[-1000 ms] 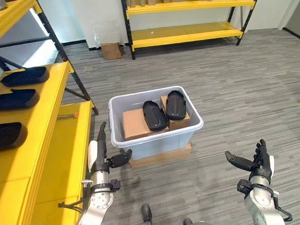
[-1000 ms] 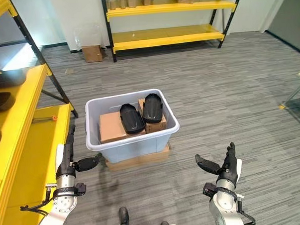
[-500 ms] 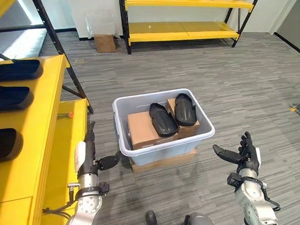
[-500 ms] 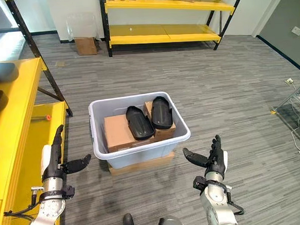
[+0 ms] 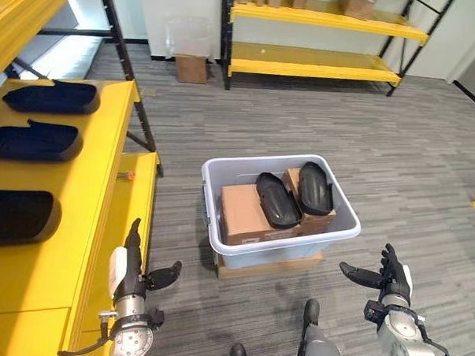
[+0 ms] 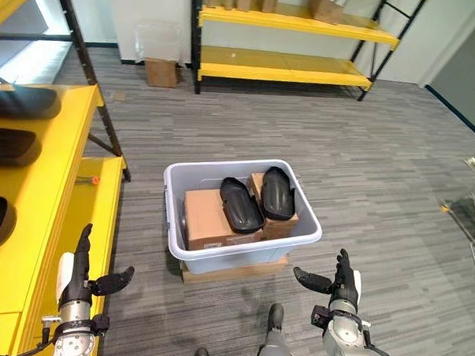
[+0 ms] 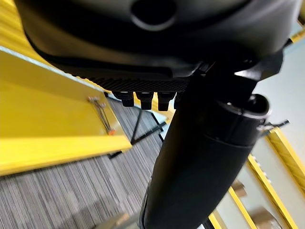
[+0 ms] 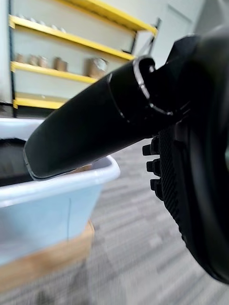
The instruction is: Move parts from the plastic box to the shelf.
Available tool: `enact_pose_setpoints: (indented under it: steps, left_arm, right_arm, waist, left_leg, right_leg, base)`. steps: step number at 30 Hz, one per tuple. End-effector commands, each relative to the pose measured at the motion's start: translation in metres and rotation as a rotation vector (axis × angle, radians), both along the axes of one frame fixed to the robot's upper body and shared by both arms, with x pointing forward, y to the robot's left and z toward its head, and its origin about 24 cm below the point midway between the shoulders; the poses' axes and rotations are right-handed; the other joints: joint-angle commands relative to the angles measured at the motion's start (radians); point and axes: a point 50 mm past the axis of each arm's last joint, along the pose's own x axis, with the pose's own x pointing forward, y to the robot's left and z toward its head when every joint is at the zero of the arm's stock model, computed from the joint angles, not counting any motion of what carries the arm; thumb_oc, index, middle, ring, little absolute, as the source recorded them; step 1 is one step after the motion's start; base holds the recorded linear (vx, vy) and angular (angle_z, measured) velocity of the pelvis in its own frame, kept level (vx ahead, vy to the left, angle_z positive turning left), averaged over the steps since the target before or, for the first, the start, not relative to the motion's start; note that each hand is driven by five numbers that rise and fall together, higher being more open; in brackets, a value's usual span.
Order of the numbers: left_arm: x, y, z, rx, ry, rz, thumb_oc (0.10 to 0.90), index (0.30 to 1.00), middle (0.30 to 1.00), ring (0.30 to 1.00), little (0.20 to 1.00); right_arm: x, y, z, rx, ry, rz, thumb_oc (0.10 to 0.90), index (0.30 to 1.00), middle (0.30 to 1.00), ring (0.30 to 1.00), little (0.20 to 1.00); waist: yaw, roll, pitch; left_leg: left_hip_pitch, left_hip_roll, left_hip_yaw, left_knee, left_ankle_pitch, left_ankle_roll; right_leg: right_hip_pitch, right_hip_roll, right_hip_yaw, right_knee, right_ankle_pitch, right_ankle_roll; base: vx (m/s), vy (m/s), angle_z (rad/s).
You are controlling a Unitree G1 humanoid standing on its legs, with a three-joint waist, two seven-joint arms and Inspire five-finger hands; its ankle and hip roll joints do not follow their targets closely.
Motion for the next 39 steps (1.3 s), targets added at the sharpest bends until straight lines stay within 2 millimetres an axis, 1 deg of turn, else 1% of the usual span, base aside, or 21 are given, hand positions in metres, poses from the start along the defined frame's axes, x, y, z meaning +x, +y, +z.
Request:
enact_pose_setpoints:
  steps: [1,3,5,11,12,18,19,20,22,23,24,25,26,28,29,30,31,33,34,37,39]
  left_arm:
    - [0.021,-0.004,0.063,0.097,-0.295,-0.136,0.900,1.000,1.000,1.000,1.000]
    - [0.016,-0.001,0.064,0.076,-0.292,-0.123,0.900,1.000,1.000,1.000,1.000]
    - [0.013,-0.001,0.064,0.042,-0.308,-0.110,0.900,1.000,1.000,1.000,1.000]
    - [0.017,-0.006,0.075,0.052,-0.355,-0.133,0.900,1.000,1.000,1.000,1.000]
    - [0.022,-0.006,0.079,0.072,-0.366,-0.130,0.900,1.000,1.000,1.000,1.000]
    - [0.028,0.005,0.085,0.136,-0.347,-0.104,0.900,1.000,1.000,1.000,1.000]
    - [0.028,0.009,0.088,0.151,-0.350,-0.048,0.900,1.000,1.000,1.000,1.000]
    - [0.027,0.015,0.085,0.123,-0.339,0.009,0.900,1.000,1.000,1.000,1.000]
    - [0.023,0.026,0.074,0.074,-0.305,0.091,0.900,1.000,1.000,1.000,1.000]
    - [0.020,0.028,0.067,0.079,-0.291,0.101,0.900,1.000,1.000,1.000,1.000]
    - [0.018,0.028,0.063,0.083,-0.288,0.103,0.900,1.000,1.000,1.000,1.000]
    - [0.018,0.027,0.062,0.081,-0.290,0.100,0.900,1.000,1.000,1.000,1.000]
    - [0.017,0.026,0.061,0.073,-0.293,0.097,0.900,1.000,1.000,1.000,1.000]
    - [0.017,0.022,0.057,0.047,-0.302,0.092,0.900,1.000,1.000,1.000,1.000]
    - [0.016,0.017,0.056,0.042,-0.314,0.081,0.900,1.000,1.000,1.000,1.000]
    - [0.017,0.015,0.056,0.045,-0.315,0.075,0.900,1.000,1.000,1.000,1.000]
    - [0.018,0.011,0.057,0.055,-0.315,0.063,0.900,1.000,1.000,1.000,1.000]
    - [0.018,0.013,0.056,0.050,-0.307,0.076,0.900,1.000,1.000,1.000,1.000]
    - [0.012,0.018,0.047,0.037,-0.271,0.115,0.900,1.000,1.000,1.000,1.000]
    - [0.011,0.015,0.049,0.045,-0.289,0.080,0.900,1.000,1.000,1.000,1.000]
    - [0.015,0.012,0.050,0.051,-0.295,0.033,0.900,1.000,1.000,1.000,1.000]
  right_arm:
    - [0.026,-0.025,0.049,-0.132,-0.246,-0.090,0.900,1.000,1.000,1.000,1.000]
    - [0.029,-0.031,0.053,-0.130,-0.247,-0.104,0.900,1.000,1.000,1.000,1.000]
    - [0.031,-0.036,0.058,-0.162,-0.252,-0.099,0.900,1.000,1.000,1.000,1.000]
    - [0.033,-0.049,0.071,-0.219,-0.308,-0.151,0.900,1.000,1.000,1.000,1.000]
    - [0.036,-0.048,0.082,-0.282,-0.360,-0.122,0.900,1.000,1.000,1.000,1.000]
    - [0.032,-0.068,0.099,-0.297,-0.396,-0.198,0.900,1.000,1.000,1.000,1.000]
    - [0.030,-0.072,0.103,-0.319,-0.413,-0.196,0.900,1.000,1.000,1.000,1.000]
    - [0.029,-0.073,0.105,-0.347,-0.423,-0.179,0.900,1.000,1.000,1.000,1.000]
    - [0.031,-0.067,0.110,-0.418,-0.438,-0.093,0.900,1.000,1.000,1.000,1.000]
    - [0.031,-0.059,0.110,-0.433,-0.446,-0.060,0.900,1.000,1.000,1.000,1.000]
    - [0.030,-0.055,0.109,-0.417,-0.451,-0.044,0.900,1.000,1.000,1.000,1.000]
    - [0.028,-0.055,0.109,-0.408,-0.451,-0.043,0.900,1.000,1.000,1.000,1.000]
    - [0.026,-0.055,0.108,-0.396,-0.450,-0.043,0.900,1.000,1.000,1.000,1.000]
    - [0.024,-0.054,0.104,-0.375,-0.453,-0.047,0.900,1.000,1.000,1.000,1.000]
    - [0.023,-0.053,0.100,-0.354,-0.454,-0.060,0.900,1.000,1.000,1.000,1.000]
    - [0.022,-0.052,0.099,-0.344,-0.452,-0.067,0.900,1.000,1.000,1.000,1.000]
    - [0.020,-0.052,0.095,-0.299,-0.449,-0.072,0.900,1.000,1.000,1.000,1.000]
    - [0.019,-0.050,0.092,-0.283,-0.444,-0.045,0.900,1.000,1.000,1.000,1.000]
    - [0.021,-0.044,0.085,-0.254,-0.432,0.009,0.900,1.000,1.000,1.000,1.000]
    - [0.021,-0.039,0.083,-0.229,-0.422,0.024,0.900,1.000,1.000,1.000,1.000]
    - [0.018,-0.040,0.079,-0.202,-0.403,0.007,0.900,1.000,1.000,1.000,1.000]
  waist:
    - [0.017,-0.028,-0.069]
    - [0.024,-0.022,-0.069]
    - [0.008,-0.005,-0.075]
    - [-0.018,0.017,-0.066]
    - [-0.034,0.032,-0.059]
    - [-0.080,0.074,-0.050]
    - [-0.095,0.089,-0.046]
    - [-0.101,0.096,-0.046]
    - [-0.108,0.108,-0.045]
    - [-0.109,0.110,-0.039]
    - [-0.114,0.105,-0.034]
    - [-0.118,0.102,-0.031]
    - [-0.121,0.102,-0.027]
    - [-0.122,0.109,-0.019]
    - [-0.118,0.113,-0.018]
    - [-0.116,0.112,-0.018]
    - [-0.107,0.104,-0.012]
    - [-0.096,0.097,-0.010]
    - [-0.068,0.082,-0.009]
    - [-0.065,0.076,-0.024]
    - [-0.067,0.072,-0.033]
  left_leg:
    - [0.116,0.176,0.006,-0.077,-0.099,-0.160]
    - [0.132,0.198,0.017,-0.078,-0.089,-0.179]
    - [0.143,0.230,0.024,-0.079,-0.072,-0.198]
    - [0.128,0.279,0.066,-0.070,-0.024,-0.219]
    - [0.122,0.294,0.068,-0.058,-0.014,-0.225]
    - [0.114,0.315,0.063,-0.046,-0.008,-0.240]
    - [0.107,0.325,0.069,-0.039,0.000,-0.247]
    - [0.103,0.330,0.070,-0.031,0.018,-0.253]
    - [0.080,0.349,0.073,0.011,0.091,-0.269]
    - [0.041,0.369,0.077,0.074,0.155,-0.279]
    - [0.002,0.383,0.095,0.139,0.189,-0.282]
    - [-0.017,0.388,0.109,0.174,0.198,-0.286]
    - [-0.046,0.390,0.118,0.206,0.203,-0.289]
    - [-0.089,0.349,0.123,0.167,0.179,-0.273]
    - [-0.109,0.325,0.143,0.073,0.191,-0.272]
    - [-0.115,0.323,0.149,0.046,0.203,-0.274]
    - [-0.153,0.320,0.130,-0.011,0.259,-0.285]
    - [-0.176,0.308,0.078,-0.031,0.249,-0.279]
    - [-0.163,0.263,-0.030,-0.061,0.181,-0.253]
    - [-0.131,0.270,0.010,-0.072,0.150,-0.243]
    - [-0.114,0.262,0.005,-0.075,0.134,-0.235]
  right_leg:
    - [0.022,-0.016,-0.022,0.011,-0.013,0.046]
    - [0.046,-0.007,-0.056,0.027,-0.035,0.043]
    - [0.058,0.027,-0.031,0.043,-0.091,0.031]
    - [0.063,0.066,-0.011,0.103,-0.166,-0.012]
    - [0.048,0.074,0.001,0.141,-0.187,-0.026]
    - [-0.028,0.096,0.034,0.257,-0.249,-0.052]
    - [-0.042,0.103,0.034,0.287,-0.276,-0.067]
    - [-0.042,0.110,0.035,0.292,-0.287,-0.075]
    - [-0.034,0.126,0.031,0.286,-0.301,-0.095]
    - [-0.023,0.136,0.028,0.271,-0.303,-0.111]
    - [-0.011,0.141,0.019,0.253,-0.303,-0.128]
    - [-0.004,0.143,0.012,0.244,-0.303,-0.137]
    - [0.007,0.149,0.004,0.229,-0.302,-0.147]
    - [0.023,0.157,0.012,0.205,-0.299,-0.141]
    - [0.051,0.163,0.024,0.175,-0.293,-0.129]
    - [0.063,0.164,0.025,0.163,-0.291,-0.125]
    - [0.112,0.173,0.035,0.134,-0.290,-0.125]
    - [0.126,0.176,0.064,0.136,-0.299,-0.125]
    - [0.146,0.175,0.117,0.129,-0.308,-0.118]
    - [0.151,0.185,0.105,0.127,-0.315,-0.124]
    - [0.153,0.187,0.107,0.127,-0.313,-0.119]
  base:
    - [0.15,-0.250,0.34]
    - [0.21,-0.304,0.13]
    - [0.19,-0.235,-0.03]
    - [0.11,-0.208,0.00]
    - [0.13,-0.272,-0.13]
    - [0.08,-0.245,-0.14]
    - [0.04,-0.280,-0.19]
    - [0.06,-0.319,-0.14]
    - [0.03,-0.203,-0.02]
    - [0.01,-0.239,0.00]
    - [0.00,-0.226,0.03]
    - [0.00,-0.203,0.04]
    - [0.00,-0.123,0.04]
    - [0.08,-0.009,0.23]
    - [0.16,0.098,0.35]
    - [0.23,0.138,0.36]
    - [0.19,0.097,0.28]
    - [0.21,0.112,0.21]
    - [0.20,0.150,-0.53]
    - [0.12,0.138,-1.36]
    - [0.12,0.097,-0.31]
